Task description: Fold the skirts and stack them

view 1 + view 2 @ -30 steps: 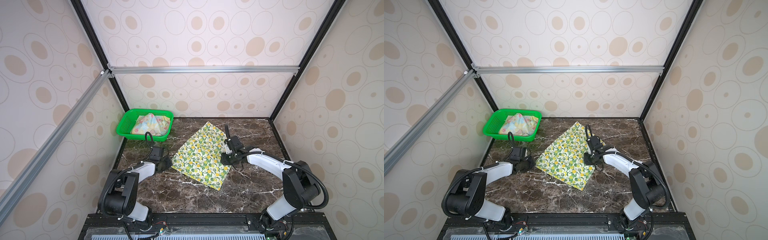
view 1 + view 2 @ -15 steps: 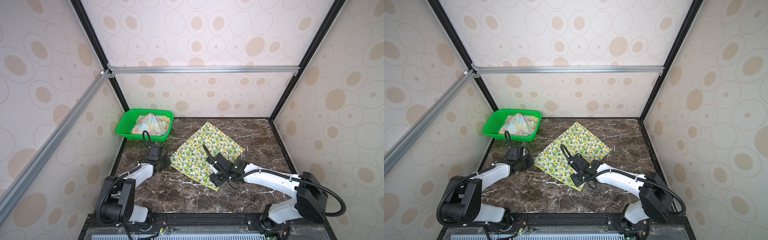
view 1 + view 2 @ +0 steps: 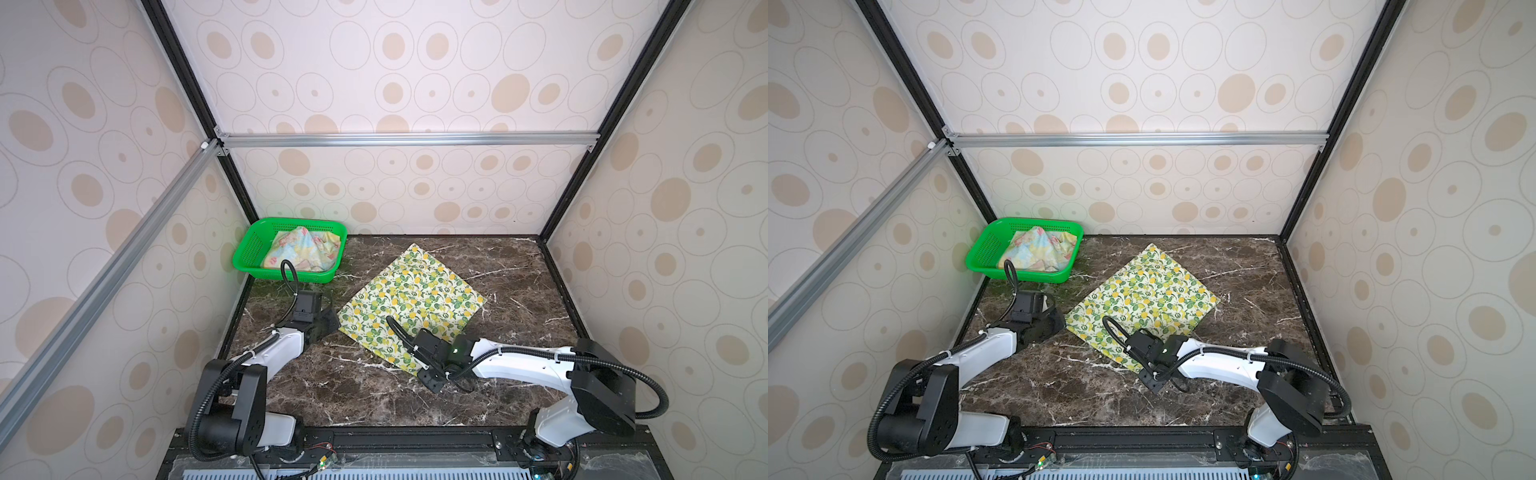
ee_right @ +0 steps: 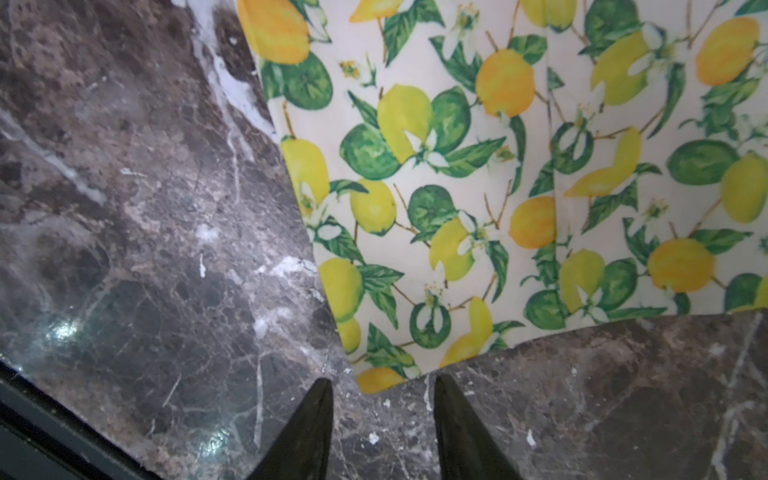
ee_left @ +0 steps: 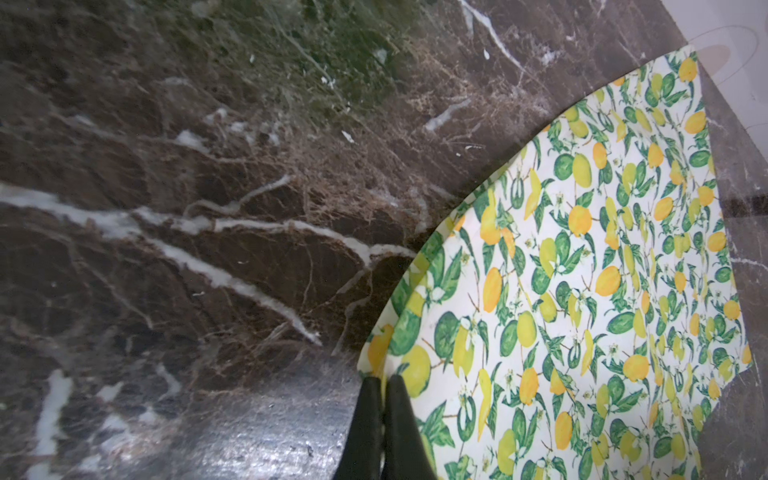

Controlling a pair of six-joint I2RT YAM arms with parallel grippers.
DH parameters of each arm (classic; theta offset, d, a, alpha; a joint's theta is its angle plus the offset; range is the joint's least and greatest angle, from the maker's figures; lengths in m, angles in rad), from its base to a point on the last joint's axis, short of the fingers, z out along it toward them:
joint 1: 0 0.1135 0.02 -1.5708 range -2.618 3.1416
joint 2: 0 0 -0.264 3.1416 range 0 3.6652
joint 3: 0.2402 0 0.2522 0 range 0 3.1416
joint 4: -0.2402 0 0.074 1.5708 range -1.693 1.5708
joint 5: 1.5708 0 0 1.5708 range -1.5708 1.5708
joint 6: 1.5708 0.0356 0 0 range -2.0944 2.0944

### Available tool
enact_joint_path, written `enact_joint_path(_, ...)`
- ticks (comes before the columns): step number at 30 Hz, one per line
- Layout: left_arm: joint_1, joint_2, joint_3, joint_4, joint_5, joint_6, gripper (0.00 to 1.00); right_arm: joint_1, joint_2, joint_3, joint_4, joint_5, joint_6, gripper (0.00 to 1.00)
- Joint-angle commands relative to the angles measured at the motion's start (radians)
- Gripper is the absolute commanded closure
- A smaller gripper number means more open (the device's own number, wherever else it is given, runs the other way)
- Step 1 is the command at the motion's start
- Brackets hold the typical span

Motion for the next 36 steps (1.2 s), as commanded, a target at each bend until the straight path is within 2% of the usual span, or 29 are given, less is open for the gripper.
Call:
enact_joint_path(1, 0.012, -0.019, -0.007, -0.011, -0.022, 0.019, 1.0, 0.017, 0.03, -0.007, 0.017, 0.002, -0.001, 0.62)
enact_joint_path(3, 0.013, -0.018, -0.01, -0.008, -0.022, 0.019, 1.0, 0.02, 0.046, -0.007, 0.022, 0.002, 0.001, 0.74)
enact_joint_path(5, 0.014, -0.017, -0.011, -0.004, -0.02, 0.019, 1.0, 0.02, 0.059, -0.007, 0.028, 0.003, -0.004, 0.77)
enact_joint_path(12, 0.02, -0.022, -0.02, -0.001, -0.021, 0.022, 1.0, 0.022, 0.088, -0.013, 0.028, 0.014, -0.012, 0.69)
enact_joint_path(20, 0.029, -0.026, -0.025, -0.002, -0.022, 0.023, 1.0, 0.024, 0.111, -0.017, 0.028, 0.045, -0.016, 0.7)
enact_joint_path(22, 0.031, -0.027, -0.027, 0.001, -0.02, 0.022, 1.0, 0.027, 0.123, -0.017, 0.027, 0.058, -0.017, 0.73)
enact_joint_path(26, 0.033, -0.03, -0.026, 0.001, -0.019, 0.023, 1.0, 0.031, 0.135, -0.013, 0.023, 0.067, -0.016, 0.87)
enact_joint_path(30, 0.037, -0.046, -0.023, -0.011, -0.038, 0.027, 1.0, 0.034, 0.108, -0.007, 0.018, 0.032, -0.023, 1.0)
enact_joint_path(36, 0.043, -0.094, 0.011, -0.068, -0.088, 0.05, 1.0, 0.034, 0.018, 0.02, -0.002, -0.03, -0.036, 1.0)
